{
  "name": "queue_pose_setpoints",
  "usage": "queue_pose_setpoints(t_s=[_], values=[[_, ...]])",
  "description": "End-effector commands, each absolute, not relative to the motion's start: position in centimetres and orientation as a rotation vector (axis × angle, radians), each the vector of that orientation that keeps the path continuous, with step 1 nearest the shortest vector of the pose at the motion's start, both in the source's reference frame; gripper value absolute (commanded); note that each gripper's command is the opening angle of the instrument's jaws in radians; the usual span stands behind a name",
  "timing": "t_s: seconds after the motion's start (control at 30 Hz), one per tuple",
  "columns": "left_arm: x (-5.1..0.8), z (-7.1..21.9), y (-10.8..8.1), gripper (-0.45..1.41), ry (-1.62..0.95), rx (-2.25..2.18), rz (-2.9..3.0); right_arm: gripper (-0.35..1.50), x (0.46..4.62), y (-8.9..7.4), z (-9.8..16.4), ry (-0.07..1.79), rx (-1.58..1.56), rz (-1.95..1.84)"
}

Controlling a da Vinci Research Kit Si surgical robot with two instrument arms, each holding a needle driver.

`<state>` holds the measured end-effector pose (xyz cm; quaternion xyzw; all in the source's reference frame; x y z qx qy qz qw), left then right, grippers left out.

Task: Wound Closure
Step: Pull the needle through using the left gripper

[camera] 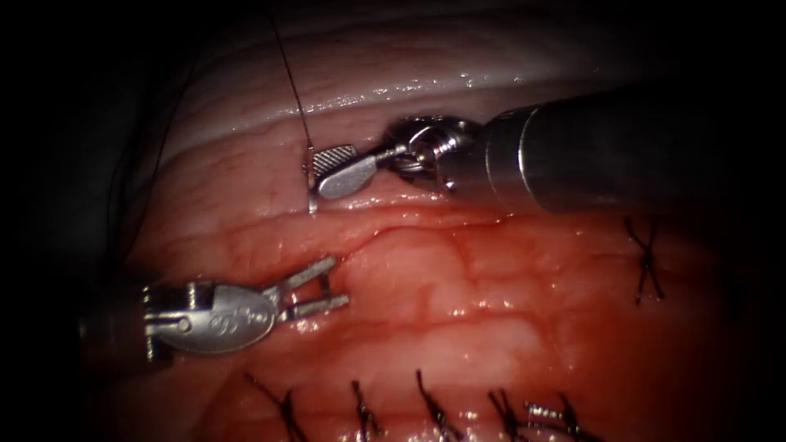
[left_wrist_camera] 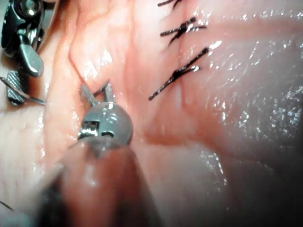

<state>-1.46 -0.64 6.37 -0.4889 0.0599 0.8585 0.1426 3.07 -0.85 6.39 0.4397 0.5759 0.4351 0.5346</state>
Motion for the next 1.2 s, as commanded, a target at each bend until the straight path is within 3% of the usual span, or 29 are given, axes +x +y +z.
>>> queue_pose_setpoints(t_s=[0.03, 0.2, 0.43, 0.53, 0.6, 0.8, 0.87, 0.9, 0.93, 0.97, 1.17, 1.2], values=[[-1.53, 6.4, -0.6, -0.45, 0.133, -1.419, 2.468, 1.23, 3.11, -0.8, 6.4, 1.372, 1.045, 1.038], [-1.6, 6.3, -0.6, -0.45, -0.063, -1.478, 2.383, 1.2, 3.03, -0.9, 6.5, 1.375, 1.034, 1.033], [-1.77, 6.0, -0.6, -0.45, -0.407, -1.549, 2.171, 1.31, 3.0, -1.0, 6.5, 1.371, 1.042, 1.034], [-1.79, 5.9, -0.5, -0.45, -0.494, -1.55, 2.11, 1.28, 3.0, -1.0, 6.5, 1.368, 1.045, 1.041], [-1.81, 5.8, -0.4, -0.45, -0.641, -1.558, 2.005, 1.18, 3.0, -0.9, 6.5, 1.377, 1.024, 1.03], [-1.78, 5.5, -0.3, -0.45, -0.775, -1.644, 1.831, 0.98, 2.99, -0.9, 6.4, 1.387, 0.997, 1.016], [-1.77, 5.4, -0.2, -0.45, -0.789, -1.656, 1.819, 0.83, 2.98, -0.8, 6.4, 1.398, 0.974, 0.997], [-1.75, 5.3, -0.2, -0.45, -0.765, -1.651, 1.83, 0.22, 2.94, -0.8, 6.4, 1.404, 0.942, 0.988], [-1.75, 5.3, -0.2, -0.45, -0.765, -1.651, 1.83, 0.22, 2.94, -0.8, 6.4, 1.404, 0.942, 0.988], [-1.72, 5.2, -0.2, -0.45, -0.691, -1.69, 1.879, 0.0, 2.89, -0.8, 6.4, 1.396, 0.916, 1.016], [-1.59, 4.8, -0.1, -0.45, -0.571, -1.713, 1.935, 0.25, 2.76, -0.8, 6.3, 1.346, 0.964, 1.136], [-1.57, 4.8, 0.0, -0.45, -0.568, -1.714, 1.934, 0.37, 2.75, -0.8, 6.3, 1.325, 0.993, 1.189]])
